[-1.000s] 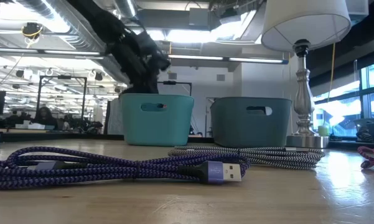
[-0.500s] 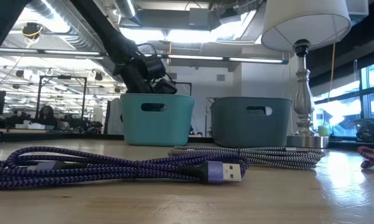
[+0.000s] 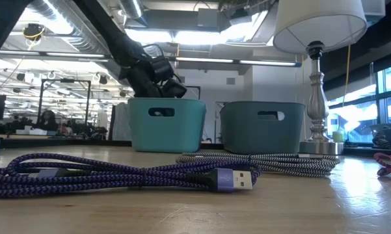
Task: Pick & Place USB Port
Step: Put the pink USB cable into the green bin
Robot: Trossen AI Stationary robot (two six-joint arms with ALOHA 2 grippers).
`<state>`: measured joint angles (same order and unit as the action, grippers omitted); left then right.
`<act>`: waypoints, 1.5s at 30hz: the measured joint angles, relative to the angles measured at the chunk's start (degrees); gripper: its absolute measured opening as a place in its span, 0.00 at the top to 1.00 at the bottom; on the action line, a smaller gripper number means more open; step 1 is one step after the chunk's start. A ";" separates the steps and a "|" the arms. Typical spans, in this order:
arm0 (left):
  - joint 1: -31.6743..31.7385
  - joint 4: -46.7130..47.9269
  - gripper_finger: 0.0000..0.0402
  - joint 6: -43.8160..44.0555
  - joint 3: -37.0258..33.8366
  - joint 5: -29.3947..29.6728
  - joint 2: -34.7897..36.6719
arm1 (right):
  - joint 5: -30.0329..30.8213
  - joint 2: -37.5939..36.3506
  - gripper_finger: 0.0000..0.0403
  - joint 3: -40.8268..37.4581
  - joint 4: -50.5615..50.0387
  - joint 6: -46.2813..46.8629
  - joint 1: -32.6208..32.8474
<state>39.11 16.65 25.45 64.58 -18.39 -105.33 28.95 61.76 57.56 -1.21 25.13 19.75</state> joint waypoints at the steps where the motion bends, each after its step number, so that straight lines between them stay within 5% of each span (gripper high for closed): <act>1: 0.00 0.09 0.60 -0.04 -0.02 0.00 0.24 | 0.00 0.00 0.61 0.00 0.02 0.17 0.00; 7: 1.13 5.14 0.57 -3.62 2.01 0.49 8.38 | -0.47 0.00 0.61 0.00 -0.07 1.43 0.20; 12: 1.49 22.32 0.59 -12.84 8.85 3.67 20.89 | -0.48 0.00 0.61 0.00 -0.35 1.52 0.48; 21: -12.09 52.95 0.59 -21.01 14.47 -8.94 43.42 | -0.84 0.00 0.61 0.00 -1.97 2.59 1.15; 25: -22.41 53.87 0.60 -12.95 14.45 -6.90 50.97 | -6.48 -0.02 0.61 0.00 -11.46 6.88 1.22; 30: -31.98 53.75 0.62 -4.76 14.45 7.11 56.99 | -16.84 1.20 0.61 0.00 -36.39 23.18 2.32; 33: -35.29 52.96 0.62 -1.33 14.45 13.27 58.72 | -22.67 2.59 0.62 0.00 -42.75 26.53 3.61; 39: -38.41 45.82 0.63 -4.45 14.43 23.06 59.13 | -36.19 6.57 0.71 0.00 -55.65 18.88 5.43; 45: -38.73 35.45 0.63 -11.73 14.40 24.59 56.28 | -42.53 10.19 0.74 0.00 -61.68 6.79 5.46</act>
<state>0.38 52.10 13.72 78.98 6.20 -49.05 -13.58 71.94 57.56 -62.89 31.92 25.21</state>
